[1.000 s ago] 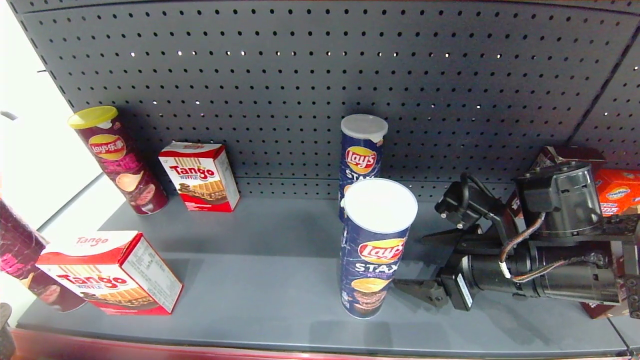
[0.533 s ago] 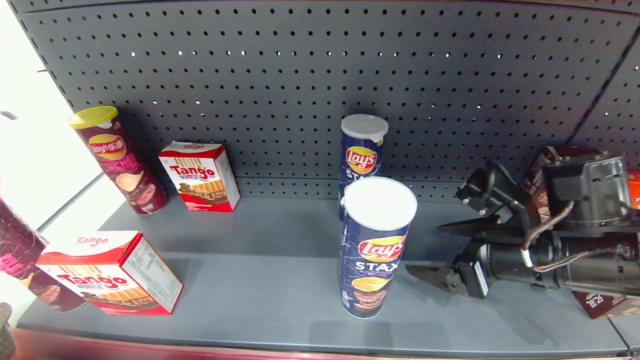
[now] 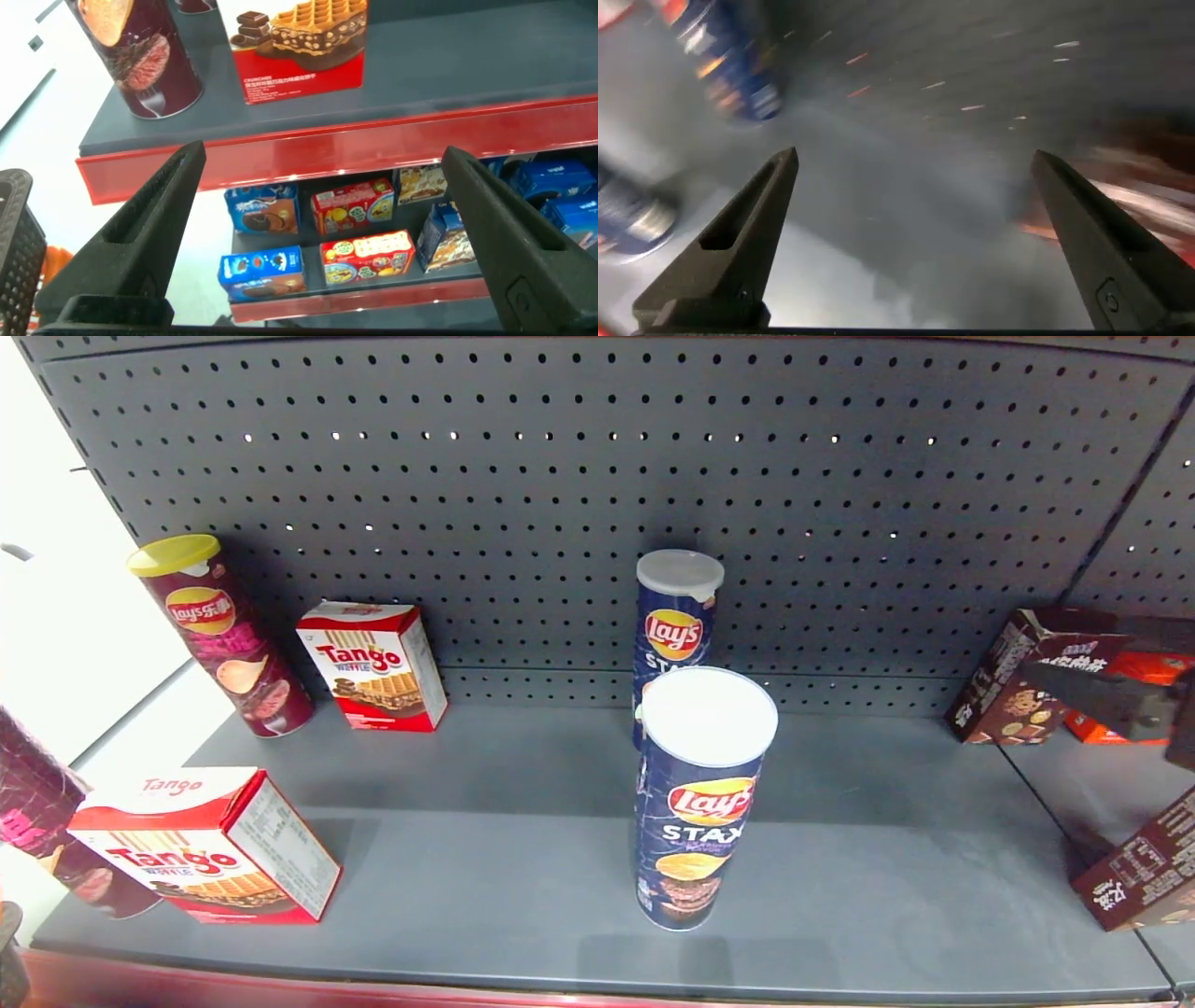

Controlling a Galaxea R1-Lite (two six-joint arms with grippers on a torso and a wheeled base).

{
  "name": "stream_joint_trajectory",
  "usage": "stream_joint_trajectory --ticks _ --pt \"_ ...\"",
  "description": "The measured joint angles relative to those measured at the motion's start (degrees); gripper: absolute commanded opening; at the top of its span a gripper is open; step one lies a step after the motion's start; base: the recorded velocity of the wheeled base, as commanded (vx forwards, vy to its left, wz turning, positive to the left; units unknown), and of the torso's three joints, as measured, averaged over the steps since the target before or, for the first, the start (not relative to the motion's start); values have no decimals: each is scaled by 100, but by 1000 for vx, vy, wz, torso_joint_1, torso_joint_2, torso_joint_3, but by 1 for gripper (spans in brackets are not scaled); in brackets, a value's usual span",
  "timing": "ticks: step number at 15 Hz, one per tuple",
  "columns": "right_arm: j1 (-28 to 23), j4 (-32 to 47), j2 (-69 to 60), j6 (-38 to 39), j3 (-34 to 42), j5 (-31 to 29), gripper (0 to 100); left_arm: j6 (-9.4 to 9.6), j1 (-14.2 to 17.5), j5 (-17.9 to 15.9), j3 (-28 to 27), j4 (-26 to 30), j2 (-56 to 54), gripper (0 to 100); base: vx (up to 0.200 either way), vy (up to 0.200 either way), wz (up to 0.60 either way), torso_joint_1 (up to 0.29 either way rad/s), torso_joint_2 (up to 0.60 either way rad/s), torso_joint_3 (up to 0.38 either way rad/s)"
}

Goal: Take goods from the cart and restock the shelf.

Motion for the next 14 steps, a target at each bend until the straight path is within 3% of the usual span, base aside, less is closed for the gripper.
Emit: stream_joint_trajectory --ticks 3,11,14 --pt "-355 157 -1379 1 769 -226 100 9 0 4 0 -1 0 100 0 0 0 0 0 0" --pt "-855 1428 -5274 681 3873 -801 100 49 0 4 0 -11 0 100 0 0 0 0 0 0" --pt "-970 1390 -5925 1125 4295 -516 100 46 0 0 0 -11 0 100 0 0 0 0 0 0"
